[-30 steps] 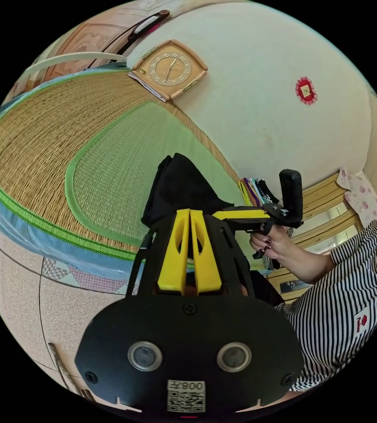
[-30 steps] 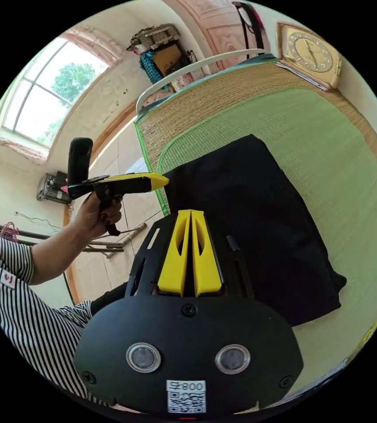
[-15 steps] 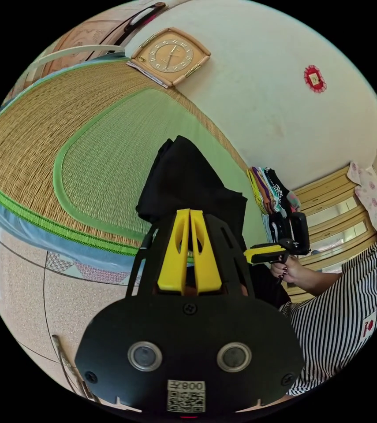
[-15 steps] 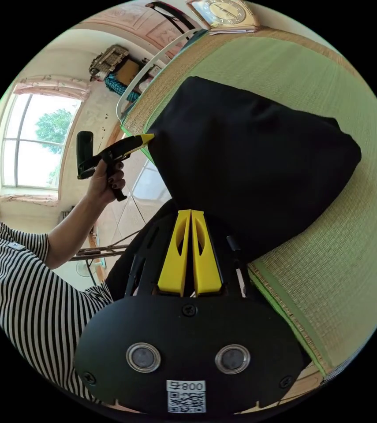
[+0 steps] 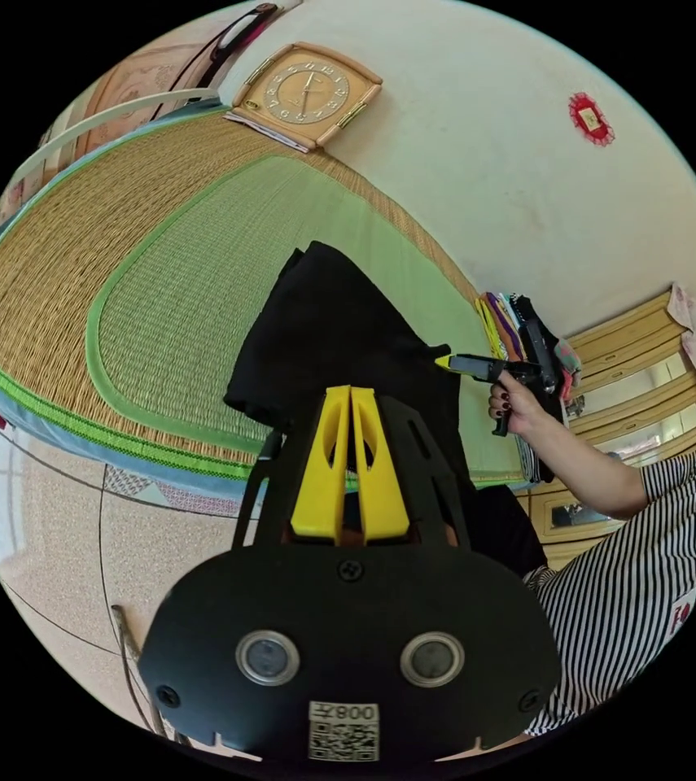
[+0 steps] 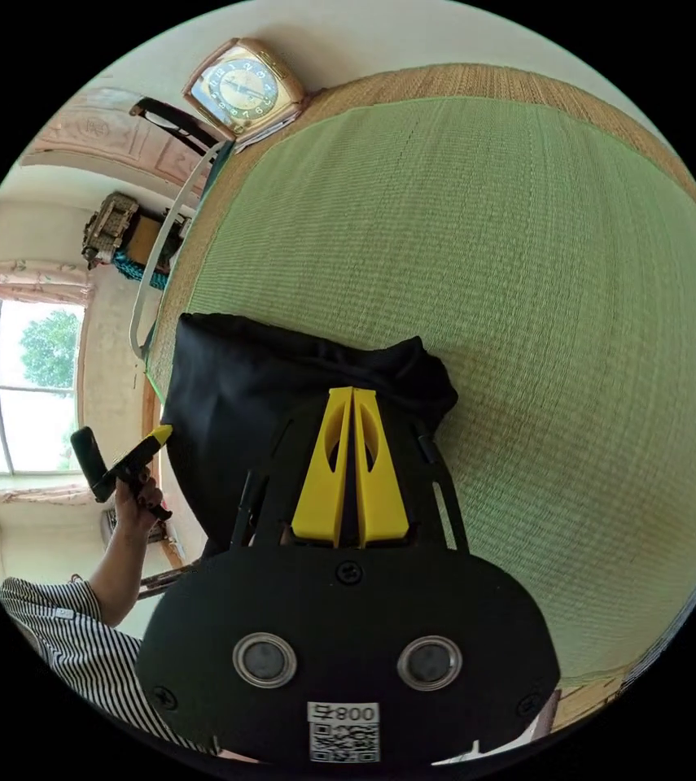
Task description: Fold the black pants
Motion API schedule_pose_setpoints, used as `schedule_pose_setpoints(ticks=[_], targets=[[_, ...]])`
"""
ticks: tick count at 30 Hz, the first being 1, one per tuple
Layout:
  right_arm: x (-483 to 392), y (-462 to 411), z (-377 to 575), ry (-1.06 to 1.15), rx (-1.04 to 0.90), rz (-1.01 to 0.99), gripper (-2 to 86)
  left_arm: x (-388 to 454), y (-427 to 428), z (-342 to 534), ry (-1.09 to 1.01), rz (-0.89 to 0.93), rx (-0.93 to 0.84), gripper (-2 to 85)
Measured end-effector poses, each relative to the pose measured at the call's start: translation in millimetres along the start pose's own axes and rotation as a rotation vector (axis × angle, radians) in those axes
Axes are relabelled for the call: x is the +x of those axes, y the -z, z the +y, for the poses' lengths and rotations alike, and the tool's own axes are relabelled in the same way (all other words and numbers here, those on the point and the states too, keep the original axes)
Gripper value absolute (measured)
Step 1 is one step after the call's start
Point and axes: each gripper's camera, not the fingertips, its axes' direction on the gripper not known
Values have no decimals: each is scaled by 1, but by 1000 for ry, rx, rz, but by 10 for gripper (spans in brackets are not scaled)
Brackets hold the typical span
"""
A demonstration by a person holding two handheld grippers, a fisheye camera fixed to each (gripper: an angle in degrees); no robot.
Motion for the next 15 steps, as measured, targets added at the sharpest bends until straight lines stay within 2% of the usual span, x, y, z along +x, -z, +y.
schedule_pose_setpoints(ticks=[5, 8, 9, 10, 12, 15], targets=[[4, 30, 29, 70, 105, -93, 0, 41, -5, -37, -103, 6, 20, 1], [20, 51, 40, 57, 168, -141, 0, 49, -25, -69, -107, -113, -10, 1], [28, 54, 41, 49, 172, -102, 0, 48, -32, -81, -92, -173, -17, 2], [33, 54, 41, 43, 162, -67, 0, 45, -41, -91, -63, -230, -44, 2], [56, 37, 35, 13, 73, 43, 0, 37, -55, -100, -38, -219, -107, 2], [78, 28, 36, 7, 45, 2, 0, 33, -56, -100, 14, -149, -78, 2]])
